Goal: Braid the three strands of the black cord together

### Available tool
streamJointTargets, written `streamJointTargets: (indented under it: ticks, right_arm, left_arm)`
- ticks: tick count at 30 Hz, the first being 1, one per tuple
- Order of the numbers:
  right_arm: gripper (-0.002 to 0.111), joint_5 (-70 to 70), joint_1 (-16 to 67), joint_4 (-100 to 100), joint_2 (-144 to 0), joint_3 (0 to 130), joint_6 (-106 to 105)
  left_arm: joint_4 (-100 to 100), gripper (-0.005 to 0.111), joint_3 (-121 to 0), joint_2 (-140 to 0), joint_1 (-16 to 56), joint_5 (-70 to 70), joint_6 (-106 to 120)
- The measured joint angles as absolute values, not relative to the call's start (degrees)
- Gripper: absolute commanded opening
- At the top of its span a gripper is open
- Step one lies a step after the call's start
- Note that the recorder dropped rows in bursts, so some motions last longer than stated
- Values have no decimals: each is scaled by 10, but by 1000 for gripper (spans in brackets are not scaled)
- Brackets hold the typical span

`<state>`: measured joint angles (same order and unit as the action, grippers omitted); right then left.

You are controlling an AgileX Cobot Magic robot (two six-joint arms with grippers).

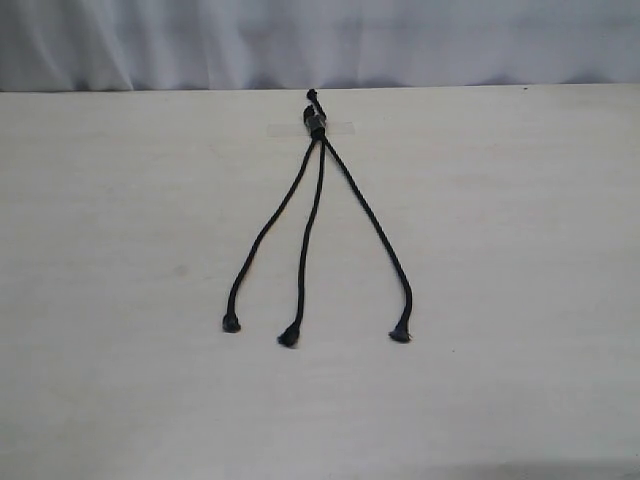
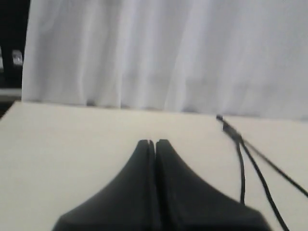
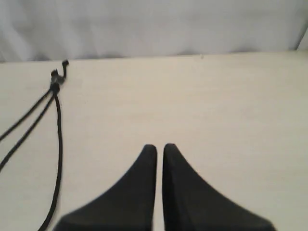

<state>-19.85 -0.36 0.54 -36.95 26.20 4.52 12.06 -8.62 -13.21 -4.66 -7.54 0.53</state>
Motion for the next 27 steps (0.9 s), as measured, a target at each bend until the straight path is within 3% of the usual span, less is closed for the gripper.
streamJointTargets:
  ticks: [7, 18, 24, 27]
  right_arm:
    - [4, -241, -4, -48, -567, 388, 48]
    - [4, -263, -4, -142, -733, 401, 48]
    - [4, -275, 16, -145, -774, 402, 35]
    - [4, -275, 51, -147, -795, 402, 30]
  left_arm:
    - [81, 0, -260, -382, -47, -317, 14]
    - [209, 0, -315, -644, -42, -354, 99]
    - [234, 0, -385, -777, 59, -360, 124]
    - [224, 0, -475, -873, 165, -349, 96]
